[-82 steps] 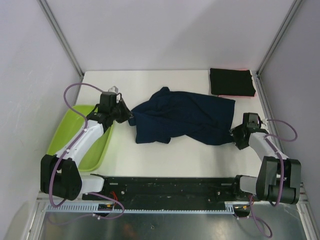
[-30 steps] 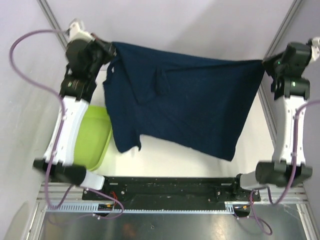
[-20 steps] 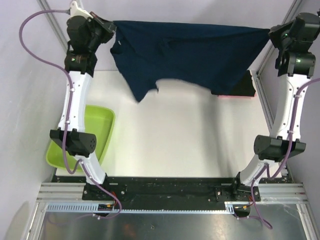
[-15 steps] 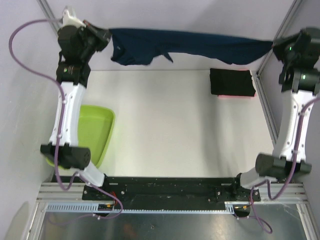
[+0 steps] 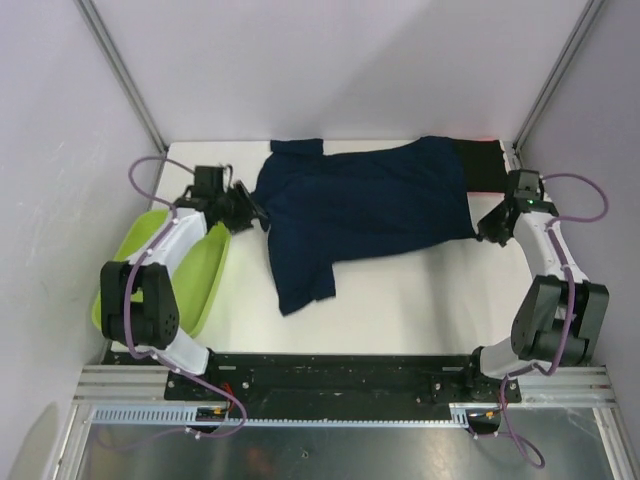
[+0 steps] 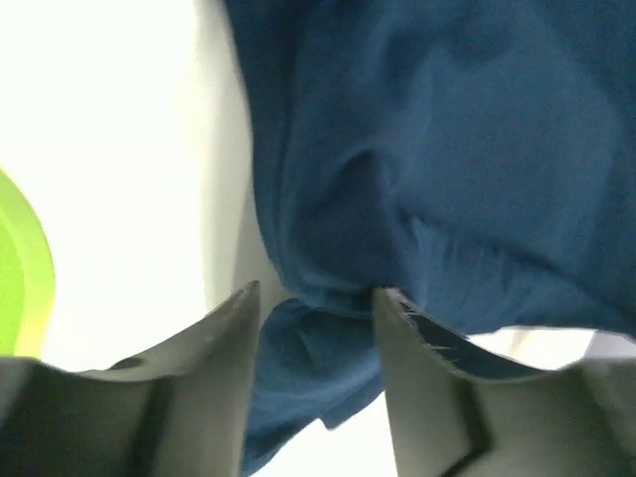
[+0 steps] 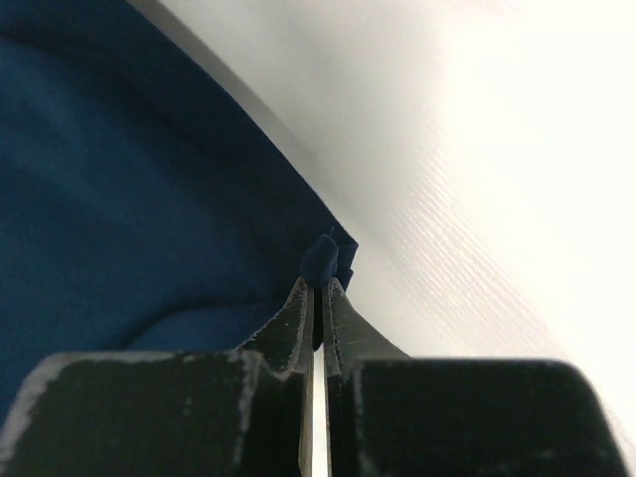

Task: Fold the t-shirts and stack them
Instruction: Flatten out the tshirt

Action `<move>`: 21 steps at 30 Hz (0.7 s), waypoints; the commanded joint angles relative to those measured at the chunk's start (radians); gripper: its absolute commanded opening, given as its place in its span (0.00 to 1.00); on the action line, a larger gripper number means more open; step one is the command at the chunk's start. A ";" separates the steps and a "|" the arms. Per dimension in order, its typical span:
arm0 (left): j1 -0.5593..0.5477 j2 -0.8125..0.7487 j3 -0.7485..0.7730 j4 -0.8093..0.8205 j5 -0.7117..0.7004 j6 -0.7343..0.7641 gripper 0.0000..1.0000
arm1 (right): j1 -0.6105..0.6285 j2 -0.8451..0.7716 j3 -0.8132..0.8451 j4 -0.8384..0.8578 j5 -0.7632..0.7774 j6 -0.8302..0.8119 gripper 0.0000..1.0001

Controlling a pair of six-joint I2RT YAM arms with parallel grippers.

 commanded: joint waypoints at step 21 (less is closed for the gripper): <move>-0.590 -0.300 -0.520 -0.070 -0.401 -0.119 0.53 | 0.050 -0.037 -0.047 0.000 0.147 -0.113 0.00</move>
